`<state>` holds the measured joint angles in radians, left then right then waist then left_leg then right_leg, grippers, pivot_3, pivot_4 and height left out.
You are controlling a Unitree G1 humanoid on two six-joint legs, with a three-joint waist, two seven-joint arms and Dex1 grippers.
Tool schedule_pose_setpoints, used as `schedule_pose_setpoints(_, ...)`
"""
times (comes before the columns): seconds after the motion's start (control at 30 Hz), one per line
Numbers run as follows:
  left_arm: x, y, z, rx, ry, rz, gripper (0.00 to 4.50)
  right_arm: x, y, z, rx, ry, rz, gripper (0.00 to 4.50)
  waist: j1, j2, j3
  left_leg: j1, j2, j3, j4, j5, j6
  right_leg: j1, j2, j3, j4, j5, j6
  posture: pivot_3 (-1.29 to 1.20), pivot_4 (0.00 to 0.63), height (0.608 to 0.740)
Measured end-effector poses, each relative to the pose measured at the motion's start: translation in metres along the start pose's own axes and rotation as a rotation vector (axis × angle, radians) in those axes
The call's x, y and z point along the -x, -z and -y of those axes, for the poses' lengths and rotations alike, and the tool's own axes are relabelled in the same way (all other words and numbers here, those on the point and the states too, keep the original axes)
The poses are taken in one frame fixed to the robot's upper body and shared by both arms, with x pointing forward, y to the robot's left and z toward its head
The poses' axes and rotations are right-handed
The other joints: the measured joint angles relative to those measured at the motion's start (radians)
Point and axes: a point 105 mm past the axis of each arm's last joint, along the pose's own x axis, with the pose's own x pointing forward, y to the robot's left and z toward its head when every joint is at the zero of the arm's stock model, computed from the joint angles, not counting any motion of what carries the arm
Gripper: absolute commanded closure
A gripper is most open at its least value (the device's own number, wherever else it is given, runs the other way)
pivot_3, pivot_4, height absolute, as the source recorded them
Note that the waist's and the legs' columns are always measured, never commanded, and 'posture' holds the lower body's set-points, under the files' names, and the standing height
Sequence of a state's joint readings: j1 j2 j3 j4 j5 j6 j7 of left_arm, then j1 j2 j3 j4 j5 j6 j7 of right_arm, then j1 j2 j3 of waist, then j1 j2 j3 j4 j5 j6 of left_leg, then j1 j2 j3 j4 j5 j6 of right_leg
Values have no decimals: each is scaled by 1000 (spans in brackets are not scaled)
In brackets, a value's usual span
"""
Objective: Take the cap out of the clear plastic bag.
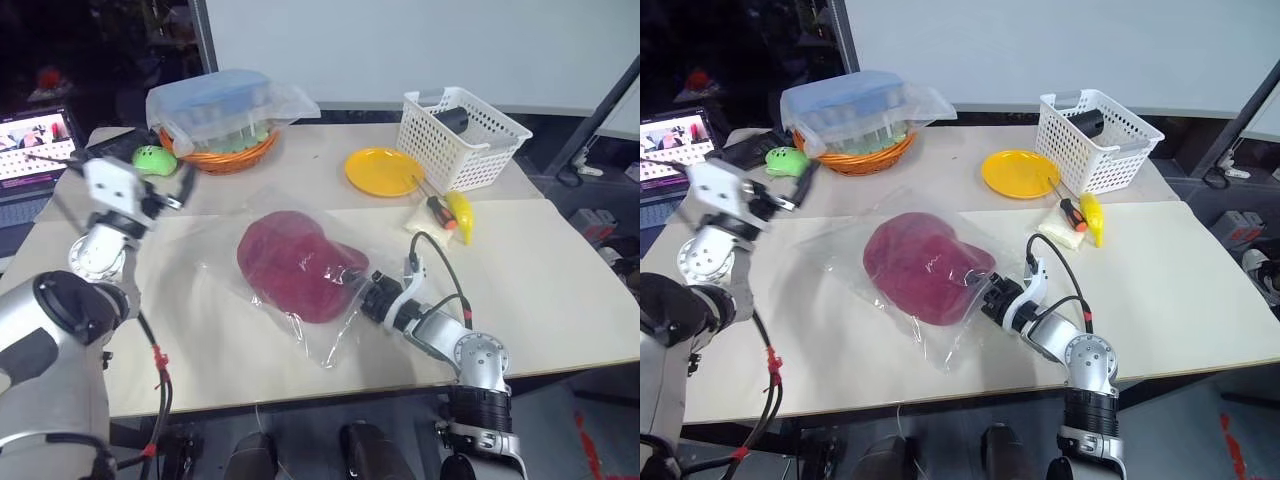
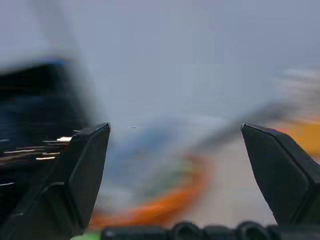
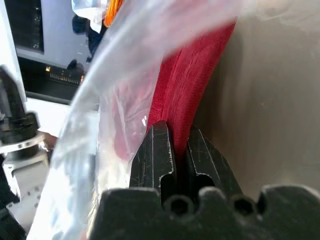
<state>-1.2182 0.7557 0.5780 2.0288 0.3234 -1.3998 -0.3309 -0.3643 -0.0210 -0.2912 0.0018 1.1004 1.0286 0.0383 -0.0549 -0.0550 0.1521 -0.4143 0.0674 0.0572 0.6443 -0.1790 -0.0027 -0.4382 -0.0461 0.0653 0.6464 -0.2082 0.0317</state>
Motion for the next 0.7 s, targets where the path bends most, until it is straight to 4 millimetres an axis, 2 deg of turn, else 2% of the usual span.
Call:
schedule_pose_setpoints(0.1,18,18,0,-26,-123,-34,0,-1,-2,2,4,10,6,4456,13,0,0,0,0,1,1,0,0,0,0,0,0,2,1,0,150,740)
schedule_pose_setpoints(0.3,64,56,41,5,-92,-144,0,-4,-2,-1,9,4,0,4456,12,0,-1,-1,1,1,1,0,0,-1,2,0,-2,5,-5,0,150,740)
schedule_pose_setpoints(0.43,82,56,66,45,-11,-127,0,-3,-1,1,8,10,-2,4456,9,15,-12,1,0,4,0,0,0,2,1,2,-6,3,-2,0,150,740)
schedule_pose_setpoints(0.7,108,60,107,159,173,-192,0,-3,0,4,10,22,-4,4456,5,34,-25,7,-1,4,-2,0,0,5,1,4,-6,0,2,0,150,740)
